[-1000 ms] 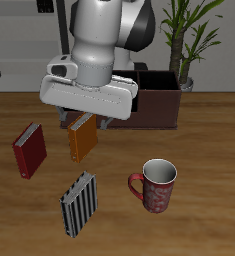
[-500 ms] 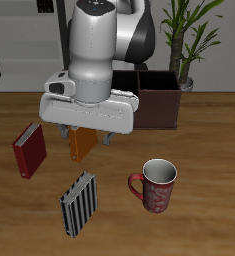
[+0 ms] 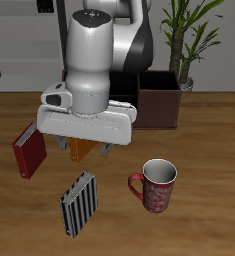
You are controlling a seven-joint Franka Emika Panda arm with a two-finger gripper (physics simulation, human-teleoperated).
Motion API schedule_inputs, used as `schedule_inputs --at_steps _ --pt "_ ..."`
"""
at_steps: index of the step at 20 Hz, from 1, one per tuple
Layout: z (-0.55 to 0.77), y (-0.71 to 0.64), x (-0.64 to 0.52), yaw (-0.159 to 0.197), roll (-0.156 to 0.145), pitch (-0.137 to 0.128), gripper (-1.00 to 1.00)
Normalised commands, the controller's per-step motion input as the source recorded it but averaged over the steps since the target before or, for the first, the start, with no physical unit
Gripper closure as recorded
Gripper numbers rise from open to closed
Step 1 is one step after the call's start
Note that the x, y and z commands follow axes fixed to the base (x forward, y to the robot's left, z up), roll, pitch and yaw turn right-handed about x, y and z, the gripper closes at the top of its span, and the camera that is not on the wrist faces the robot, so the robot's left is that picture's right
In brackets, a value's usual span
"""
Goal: Place the striped book into the back desk caddy's right compartment
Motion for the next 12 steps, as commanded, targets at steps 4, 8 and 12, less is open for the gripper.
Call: schedule_inputs --at_steps 4,8,12 --pt "-0.16 -0.12 0.15 -0.025 -0.013 -0.023 -1.00" --pt "-0.38 -0.09 0.11 -0.057 -0.002 0.033 -1.00" --pt "-0.21 -0.09 0.03 -0.028 0.014 0.001 -1.00"
